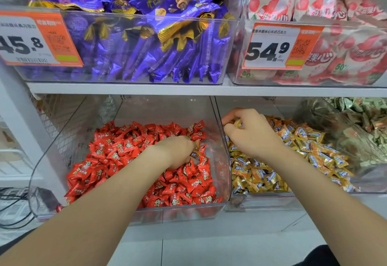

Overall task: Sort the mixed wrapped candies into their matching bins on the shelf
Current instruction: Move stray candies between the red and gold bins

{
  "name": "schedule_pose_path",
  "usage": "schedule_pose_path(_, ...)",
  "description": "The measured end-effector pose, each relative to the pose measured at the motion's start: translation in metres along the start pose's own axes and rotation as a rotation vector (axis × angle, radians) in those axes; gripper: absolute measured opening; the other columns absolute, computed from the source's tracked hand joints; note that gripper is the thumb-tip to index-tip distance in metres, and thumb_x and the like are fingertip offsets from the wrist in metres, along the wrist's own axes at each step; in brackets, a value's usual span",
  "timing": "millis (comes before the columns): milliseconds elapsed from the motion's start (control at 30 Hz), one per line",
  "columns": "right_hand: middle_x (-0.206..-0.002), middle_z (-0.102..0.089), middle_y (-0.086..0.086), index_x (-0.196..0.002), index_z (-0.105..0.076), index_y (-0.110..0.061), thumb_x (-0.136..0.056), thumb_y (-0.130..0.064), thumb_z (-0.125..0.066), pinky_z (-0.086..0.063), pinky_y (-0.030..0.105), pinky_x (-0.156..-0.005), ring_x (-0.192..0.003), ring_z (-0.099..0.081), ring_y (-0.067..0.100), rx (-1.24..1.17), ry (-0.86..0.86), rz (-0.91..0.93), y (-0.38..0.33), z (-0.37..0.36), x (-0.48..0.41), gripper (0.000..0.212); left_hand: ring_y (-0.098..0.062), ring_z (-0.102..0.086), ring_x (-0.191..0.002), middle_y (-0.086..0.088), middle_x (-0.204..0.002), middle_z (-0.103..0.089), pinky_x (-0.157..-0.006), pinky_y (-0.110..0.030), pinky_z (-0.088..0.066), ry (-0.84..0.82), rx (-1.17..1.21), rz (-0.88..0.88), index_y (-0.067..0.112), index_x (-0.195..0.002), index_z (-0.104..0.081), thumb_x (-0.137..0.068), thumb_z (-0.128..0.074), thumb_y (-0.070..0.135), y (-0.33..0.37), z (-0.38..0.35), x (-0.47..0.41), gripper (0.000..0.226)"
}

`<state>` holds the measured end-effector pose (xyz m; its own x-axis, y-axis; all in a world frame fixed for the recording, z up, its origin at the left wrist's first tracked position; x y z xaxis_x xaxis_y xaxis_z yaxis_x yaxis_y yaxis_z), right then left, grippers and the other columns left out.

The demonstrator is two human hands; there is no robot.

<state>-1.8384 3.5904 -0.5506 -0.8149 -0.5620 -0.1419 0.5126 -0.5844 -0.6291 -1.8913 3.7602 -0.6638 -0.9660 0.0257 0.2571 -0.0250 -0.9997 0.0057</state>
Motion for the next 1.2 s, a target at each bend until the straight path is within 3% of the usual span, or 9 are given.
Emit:
schedule_pose_path(233, -0.052, -0.059, 0.000, -0.101, -0.073, -0.022, -0.096, -0.018, -0.058, -0.036, 0.017, -0.041, -0.039, -0.044, 0.006, 0.015, 0.004, -0.001, -0.006, 0.000, 0.002, 0.016, -0.031, -0.064, -0.102, -0.006, -0.112, -0.056, -0.083, -0.045, -0.055, 0.005, -0.005, -0.004, 0.013, -0.112, -0.061, -0.102, -0.064, 0.034, 0.001, 0.003, 0.014, 0.023)
schedule_pose_path(367, -0.069, -0.071, 0.013, -0.107, -0.074, -0.020, -0.096, -0.021, -0.057, -0.043, 0.023, -0.049, -0.055, -0.058, 0.011, 0.042, 0.031, 0.020, -0.011, 0.004, 0.002, 0.020, -0.021, -0.059, -0.087, 0.004, -0.091, -0.057, -0.079, -0.039, -0.049, 0.185, 0.370, -0.007, 0.024, -0.087, -0.054, -0.105, -0.052, 0.050, -0.010, 0.030, 0.034, 0.031)
schedule_pose_path(533, -0.053, -0.055, -0.001, -0.122, -0.064, -0.027, -0.098, -0.025, -0.051, -0.053, 0.036, -0.063, -0.058, -0.059, 0.021, 0.086, 0.041, 0.140, -0.034, 0.002, 0.006, 0.028, -0.015, -0.059, -0.075, 0.001, -0.076, -0.063, -0.071, -0.030, -0.044, 0.391, 0.639, 0.150, 0.013, -0.081, -0.060, -0.112, -0.033, 0.044, -0.025, 0.064, 0.065, 0.051)
schedule_pose_path(633, -0.075, -0.060, -0.004, -0.127, -0.065, -0.029, -0.102, -0.013, -0.044, -0.051, 0.040, -0.071, -0.073, -0.062, 0.022, 0.159, 0.029, 0.265, -0.048, -0.009, 0.004, 0.036, -0.007, -0.048, -0.049, 0.002, -0.065, -0.061, -0.055, -0.028, -0.040, 0.367, 0.917, 0.218, 0.008, -0.089, -0.060, -0.110, -0.043, 0.046, -0.038, 0.053, 0.066, 0.047)
schedule_pose_path(767, -0.103, -0.057, 0.000, -0.125, -0.067, -0.030, -0.095, 0.000, -0.052, -0.051, 0.042, -0.093, -0.101, -0.060, 0.023, 0.348, -0.131, 0.512, -0.071, -0.040, 0.005, 0.045, -0.014, -0.048, -0.052, -0.009, -0.081, -0.077, -0.048, -0.028, -0.042, 0.295, 1.295, 0.247, 0.013, -0.102, -0.048, -0.109, -0.052, 0.026, -0.042, 0.037, 0.058, 0.014)
schedule_pose_path(867, -0.098, -0.055, -0.004, -0.115, -0.072, -0.027, -0.093, -0.009, -0.062, -0.055, 0.043, -0.087, -0.102, -0.063, 0.026, 0.600, -0.256, 0.564, -0.077, -0.064, -0.004, 0.030, -0.026, -0.066, -0.074, -0.005, -0.087, -0.075, -0.063, -0.033, -0.049, 0.504, 0.825, 0.243, 0.018, -0.102, -0.059, -0.106, -0.046, 0.023, -0.054, 0.053, 0.055, 0.015)
schedule_pose_path(967, -0.096, -0.057, 0.004, -0.109, -0.066, -0.019, -0.090, -0.014, -0.069, -0.051, 0.037, -0.074, -0.100, -0.068, 0.035, 0.804, -0.318, 0.506, -0.082, -0.082, -0.013, 0.020, -0.034, -0.065, -0.090, -0.009, -0.094, -0.071, -0.076, -0.041, -0.055, 0.604, 0.484, 0.279, 0.020, -0.085, -0.063, -0.097, -0.041, 0.048, -0.058, 0.059, 0.052, 0.038)
schedule_pose_path(1067, -0.121, -0.064, 0.011, -0.126, -0.061, -0.013, -0.099, -0.021, -0.066, -0.039, 0.037, -0.077, -0.114, -0.067, 0.035, 1.007, -0.359, 0.420, -0.079, -0.096, -0.017, 0.029, -0.038, -0.065, -0.099, -0.014, -0.103, -0.071, -0.084, -0.045, -0.056, 0.527, 0.407, 0.252, 0.019, -0.091, -0.069, -0.103, -0.036, 0.053, -0.057, 0.048, 0.032, 0.049)
schedule_pose_path(1200, -0.137, -0.064, 0.010, -0.138, -0.059, -0.011, -0.102, -0.008, -0.055, -0.041, 0.041, -0.092, -0.125, -0.061, 0.033, 1.129, -0.510, 0.363, -0.062, -0.126, -0.009, 0.037, -0.026, -0.065, -0.114, 0.000, -0.123, -0.073, -0.096, -0.038, -0.052, 0.289, 0.435, 0.066, 0.029, -0.114, -0.073, -0.101, -0.052, 0.024, -0.043, 0.032, 0.009, 0.025)
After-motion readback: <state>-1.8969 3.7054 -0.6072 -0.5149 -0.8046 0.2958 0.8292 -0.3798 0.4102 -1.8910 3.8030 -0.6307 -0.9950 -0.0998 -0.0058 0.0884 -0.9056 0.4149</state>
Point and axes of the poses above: each hand's wrist, its own x-axis away from the middle knuckle, its own z-axis out of the back of the hand, y = z × x, the point moved 7 cm from there along -x, towards the middle knuckle
